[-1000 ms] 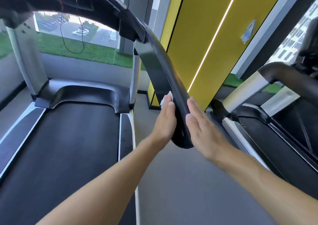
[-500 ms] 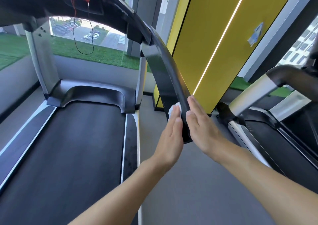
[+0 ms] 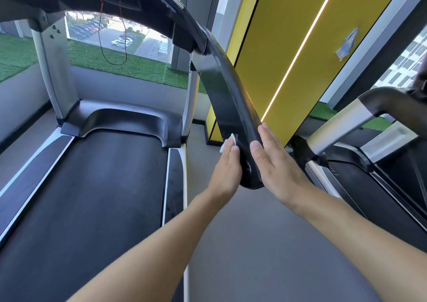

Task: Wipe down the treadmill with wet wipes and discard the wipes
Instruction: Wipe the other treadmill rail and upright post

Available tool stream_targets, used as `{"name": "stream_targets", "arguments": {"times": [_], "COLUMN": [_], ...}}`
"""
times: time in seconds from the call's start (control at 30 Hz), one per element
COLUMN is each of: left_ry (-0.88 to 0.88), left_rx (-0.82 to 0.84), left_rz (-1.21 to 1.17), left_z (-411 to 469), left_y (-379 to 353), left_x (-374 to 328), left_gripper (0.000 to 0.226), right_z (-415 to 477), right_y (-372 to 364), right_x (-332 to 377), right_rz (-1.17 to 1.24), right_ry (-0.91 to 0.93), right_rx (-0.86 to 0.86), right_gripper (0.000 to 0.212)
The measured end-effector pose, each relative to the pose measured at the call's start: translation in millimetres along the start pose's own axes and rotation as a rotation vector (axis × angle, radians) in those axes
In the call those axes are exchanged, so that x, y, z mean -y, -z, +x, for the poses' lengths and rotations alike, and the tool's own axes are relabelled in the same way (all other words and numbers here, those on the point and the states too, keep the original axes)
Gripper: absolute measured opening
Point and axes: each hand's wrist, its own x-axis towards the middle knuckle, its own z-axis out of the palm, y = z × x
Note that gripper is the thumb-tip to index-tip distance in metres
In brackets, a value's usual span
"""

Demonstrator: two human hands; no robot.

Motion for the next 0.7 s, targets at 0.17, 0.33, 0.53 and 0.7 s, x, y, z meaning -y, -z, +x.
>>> {"name": "stream_targets", "arguments": {"times": [0.17, 0.33, 0.53, 0.7], "left_ry": [0.039, 0.085, -0.025, 0.023], "left_rx": [-0.008, -0.023, 0.030, -0.010], "left_rz": [-0.073, -0.212, -0.151, -0.114], "left_z": [-40.8, -13.4, -44.2, -35.4], "left_y": [-11.7, -9.8, -20.2, -20.8], "left_x": [26.8, 17.2, 17.8, 1.6], "left_gripper": [0.040, 0.058, 0.058, 0.063], "right_z": [0.2, 1.1, 0.8, 2.0], "right_y": [0.0, -0.4, 2.3, 0.9], "right_x": [0.9, -0.8, -0.5, -2.2], "right_rz": [0.015, 0.026, 0.073, 0.067], "right_ry": [0.000, -0.010, -0.016, -0.010], "right_rx": [0.002, 0.011, 0.011, 0.010], "right_gripper": [0.059, 0.056, 0.055, 0.055]}}
